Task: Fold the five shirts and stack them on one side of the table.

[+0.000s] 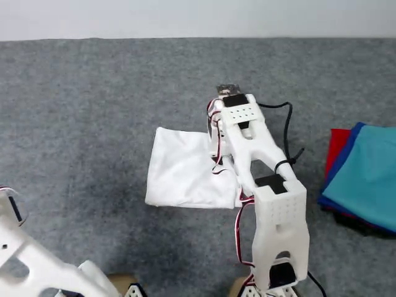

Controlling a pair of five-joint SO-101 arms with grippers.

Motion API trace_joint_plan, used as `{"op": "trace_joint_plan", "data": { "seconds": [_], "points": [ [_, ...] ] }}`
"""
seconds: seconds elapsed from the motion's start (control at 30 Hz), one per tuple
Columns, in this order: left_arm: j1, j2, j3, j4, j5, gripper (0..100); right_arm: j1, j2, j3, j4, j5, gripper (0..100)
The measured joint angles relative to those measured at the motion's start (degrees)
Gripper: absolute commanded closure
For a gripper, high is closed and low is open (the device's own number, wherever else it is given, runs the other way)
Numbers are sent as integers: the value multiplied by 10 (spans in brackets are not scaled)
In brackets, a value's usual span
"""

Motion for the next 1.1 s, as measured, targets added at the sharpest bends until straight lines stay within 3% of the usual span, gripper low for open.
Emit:
{"op": "trace_joint_plan", "data": {
  "seconds": [0.23, 0.3, 0.5, 0.63, 0.8, 0.93, 1.0, 1.1],
  "points": [
    [0, 0, 0, 0, 0, 995, 86, -54, 11, 21, 131, 989],
    [0, 0, 0, 0, 0, 995, 113, -72, 11, 11, 216, 989],
    [0, 0, 0, 0, 0, 995, 144, -78, 11, -68, 568, 989],
    [0, 0, 0, 0, 0, 995, 136, -78, 11, -151, 717, 989],
    [0, 0, 0, 0, 0, 995, 98, -63, 11, -224, 780, 985],
    [0, 0, 0, 0, -5, 995, 88, -49, 11, -244, 787, 899],
    [0, 0, 0, 0, -20, 995, 85, -49, 11, -244, 767, 850],
    [0, 0, 0, 0, -37, 995, 85, -53, 11, -255, 675, 786]
  ]
}}
